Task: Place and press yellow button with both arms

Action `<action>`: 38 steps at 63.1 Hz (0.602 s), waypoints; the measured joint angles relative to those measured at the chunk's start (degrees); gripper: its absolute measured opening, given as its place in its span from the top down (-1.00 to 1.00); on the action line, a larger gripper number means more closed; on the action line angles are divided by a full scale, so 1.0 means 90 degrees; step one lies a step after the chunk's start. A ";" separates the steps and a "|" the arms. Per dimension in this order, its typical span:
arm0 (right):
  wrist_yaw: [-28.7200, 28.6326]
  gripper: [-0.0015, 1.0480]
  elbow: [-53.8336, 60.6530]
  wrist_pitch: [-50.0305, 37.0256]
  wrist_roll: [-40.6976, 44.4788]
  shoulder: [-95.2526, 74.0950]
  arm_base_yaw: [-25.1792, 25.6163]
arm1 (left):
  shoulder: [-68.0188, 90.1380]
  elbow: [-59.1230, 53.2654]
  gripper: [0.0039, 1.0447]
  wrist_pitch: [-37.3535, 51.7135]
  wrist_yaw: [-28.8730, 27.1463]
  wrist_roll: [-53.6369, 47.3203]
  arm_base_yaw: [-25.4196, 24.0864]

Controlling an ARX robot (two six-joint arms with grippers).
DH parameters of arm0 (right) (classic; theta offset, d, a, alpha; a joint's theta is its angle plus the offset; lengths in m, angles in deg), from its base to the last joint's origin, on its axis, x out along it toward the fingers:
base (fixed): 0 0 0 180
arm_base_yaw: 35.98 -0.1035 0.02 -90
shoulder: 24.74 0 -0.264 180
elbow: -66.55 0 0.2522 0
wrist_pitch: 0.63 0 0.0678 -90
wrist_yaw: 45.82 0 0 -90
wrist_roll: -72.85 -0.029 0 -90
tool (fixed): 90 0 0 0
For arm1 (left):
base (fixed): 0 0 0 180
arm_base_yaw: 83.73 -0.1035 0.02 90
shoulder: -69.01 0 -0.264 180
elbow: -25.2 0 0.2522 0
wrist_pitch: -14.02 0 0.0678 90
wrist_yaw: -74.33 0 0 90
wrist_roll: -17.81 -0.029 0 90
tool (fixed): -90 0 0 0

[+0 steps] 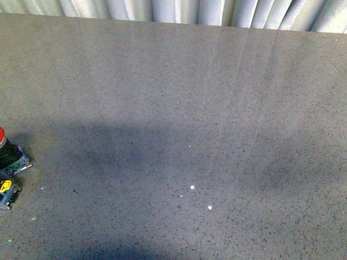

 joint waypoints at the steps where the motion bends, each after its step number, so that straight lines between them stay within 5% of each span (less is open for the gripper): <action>1: 0.0000 -0.82 0.0000 0.0000 0.0000 0.0000 0.0000 | 0.0002 0.0000 -0.43 0.0000 -0.0010 0.0002 0.0010; 17: 0.0000 -0.82 0.0000 0.0000 0.0000 0.0000 0.0000 | 0.0017 0.0000 0.32 0.0027 -0.0058 0.0015 0.0107; 38: 0.0000 -0.82 0.0000 0.0000 0.0000 0.0000 0.0000 | -0.0840 0.0027 0.37 -0.0561 0.0041 0.0017 -0.0053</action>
